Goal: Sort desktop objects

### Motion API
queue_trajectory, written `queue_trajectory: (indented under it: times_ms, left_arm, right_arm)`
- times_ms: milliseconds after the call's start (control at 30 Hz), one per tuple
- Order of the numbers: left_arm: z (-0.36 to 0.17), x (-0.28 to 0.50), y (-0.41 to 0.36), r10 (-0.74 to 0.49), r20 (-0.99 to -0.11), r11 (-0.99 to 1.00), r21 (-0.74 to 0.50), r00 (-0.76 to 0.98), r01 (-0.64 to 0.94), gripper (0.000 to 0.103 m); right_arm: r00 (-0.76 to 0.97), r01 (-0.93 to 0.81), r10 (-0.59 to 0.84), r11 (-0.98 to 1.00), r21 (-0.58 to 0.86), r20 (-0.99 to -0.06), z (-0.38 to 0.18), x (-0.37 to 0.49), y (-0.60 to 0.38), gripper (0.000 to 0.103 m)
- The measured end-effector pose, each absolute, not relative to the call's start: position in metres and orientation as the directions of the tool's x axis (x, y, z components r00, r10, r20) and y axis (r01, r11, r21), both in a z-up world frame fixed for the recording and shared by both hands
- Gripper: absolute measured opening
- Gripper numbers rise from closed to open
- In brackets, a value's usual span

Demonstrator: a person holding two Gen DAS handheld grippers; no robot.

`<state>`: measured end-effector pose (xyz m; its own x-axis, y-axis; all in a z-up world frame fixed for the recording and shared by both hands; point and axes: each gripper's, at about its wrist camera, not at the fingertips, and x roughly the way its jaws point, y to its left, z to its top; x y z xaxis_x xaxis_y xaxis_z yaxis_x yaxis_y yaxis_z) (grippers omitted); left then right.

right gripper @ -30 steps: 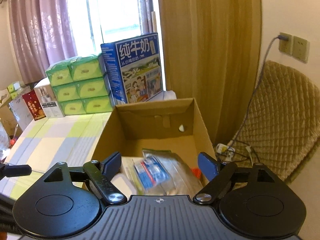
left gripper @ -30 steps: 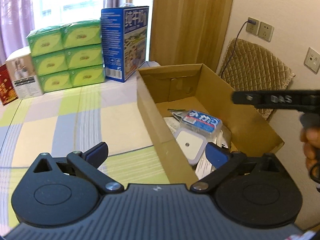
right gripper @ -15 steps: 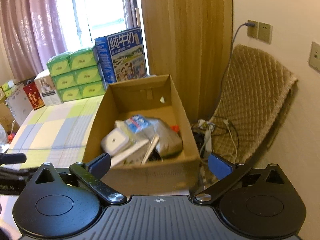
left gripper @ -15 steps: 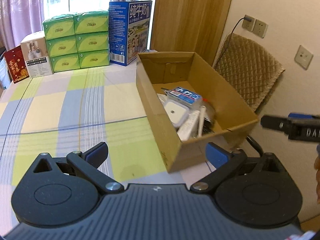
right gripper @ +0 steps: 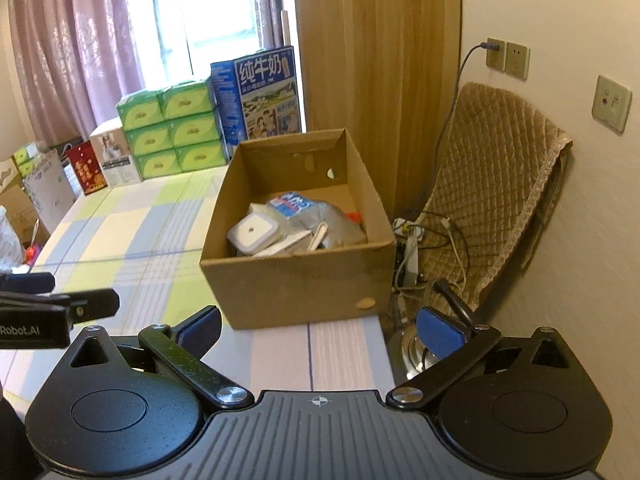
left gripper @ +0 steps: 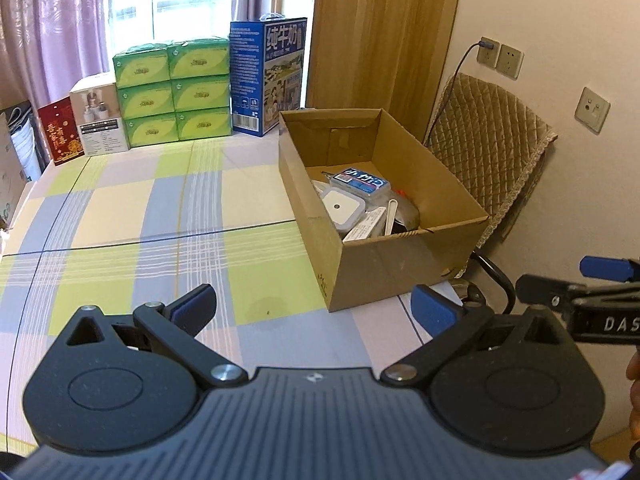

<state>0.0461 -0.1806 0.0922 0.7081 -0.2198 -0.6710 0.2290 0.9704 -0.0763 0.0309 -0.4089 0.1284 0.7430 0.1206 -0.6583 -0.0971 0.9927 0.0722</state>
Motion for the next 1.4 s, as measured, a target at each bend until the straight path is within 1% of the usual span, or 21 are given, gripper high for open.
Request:
queue_trajectory:
  times_ms: [133,333,433,967,1267,1400]
  left_arm:
    - [0.092,0.037,-0.177,-0.195,-0.663,0.973,-0.037,0.723,0.229,0.102]
    - [0.090,0.034,-0.175,-0.211,-0.673,0.970,-0.054,0.709,0.237,0.102]
    - [0.089,0.035,-0.175,-0.236,-0.681,0.966,-0.085,0.693,0.245,0.102]
    - [0.087,0.037,-0.187,-0.247,-0.686,0.959,-0.074,0.684,0.272,0.102]
    - [0.087,0.042,-0.189,-0.258,-0.691,0.958,-0.094,0.676,0.270,0.102]
    - [0.086,0.041,-0.186,-0.262,-0.674,0.960,-0.105,0.691,0.261,0.102]
  right_arm:
    - [0.738,-0.115,0.121,0.992,0.053,-0.664,0.125,0.025,-0.400,0.101]
    - [0.733,-0.143,0.139,0.989,0.049,-0.666,0.125,0.023,-0.391,0.101]
    - [0.732,-0.145,0.140,0.988,0.049,-0.666,0.124,0.023,-0.390,0.101]
    - [0.730,-0.135,0.136,0.989,0.054,-0.670,0.122,0.027,-0.397,0.101]
    - [0.733,-0.132,0.127,0.990,0.044,-0.668,0.123,0.029,-0.400,0.101]
    - [0.735,-0.133,0.118,0.991,0.029,-0.667,0.122,0.030,-0.399,0.101]
